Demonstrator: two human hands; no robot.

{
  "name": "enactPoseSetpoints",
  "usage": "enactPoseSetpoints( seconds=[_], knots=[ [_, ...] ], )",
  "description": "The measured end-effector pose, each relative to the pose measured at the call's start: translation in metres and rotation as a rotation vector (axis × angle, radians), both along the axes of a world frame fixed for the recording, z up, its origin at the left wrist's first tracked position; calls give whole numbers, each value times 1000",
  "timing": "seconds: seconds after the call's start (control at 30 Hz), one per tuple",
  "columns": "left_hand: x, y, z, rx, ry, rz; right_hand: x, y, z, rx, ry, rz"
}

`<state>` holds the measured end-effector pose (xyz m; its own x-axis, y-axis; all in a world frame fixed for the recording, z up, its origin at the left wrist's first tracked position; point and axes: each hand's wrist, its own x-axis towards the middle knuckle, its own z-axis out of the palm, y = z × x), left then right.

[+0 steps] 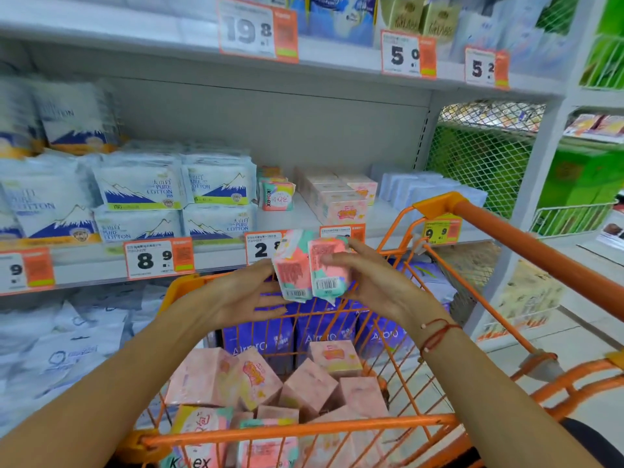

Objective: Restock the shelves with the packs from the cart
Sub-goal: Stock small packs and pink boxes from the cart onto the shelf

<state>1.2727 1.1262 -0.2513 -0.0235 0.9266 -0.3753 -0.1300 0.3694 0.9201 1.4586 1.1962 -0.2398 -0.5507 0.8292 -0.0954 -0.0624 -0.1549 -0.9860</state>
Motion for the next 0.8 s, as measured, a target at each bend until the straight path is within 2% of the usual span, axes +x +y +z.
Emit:
enactPoseSetpoints(
  seconds=[0.1,0.2,0.3,0.4,0.43,0.53,0.6,0.73,0.8],
  knots=[
    [-3,-4,0,-2,128,30,-2,-2,3,117,14,-3],
    [0,-5,-1,-49,47,-38,-3,-4,1,246,-81,-2],
    [5,-8,0,16,86,-78,-6,-4,-1,320,-122,-110],
    [5,-3,2,86,28,27,-6,-1,5,195,-44,-365],
    [5,0,4,106,-7,83,-4,1,9,115,-4,-383],
    [1,4,11,175,-103,217,0,6,23,-165,176,-218],
    [-5,5,13,238,-130,254,-3,12,34,-283,300,-139],
    [-14,10,16,357,-48,433,-24,26,53,-365,432,-122],
    [-18,11,19,405,-23,515,-37,38,61,-350,428,-138]
  ],
)
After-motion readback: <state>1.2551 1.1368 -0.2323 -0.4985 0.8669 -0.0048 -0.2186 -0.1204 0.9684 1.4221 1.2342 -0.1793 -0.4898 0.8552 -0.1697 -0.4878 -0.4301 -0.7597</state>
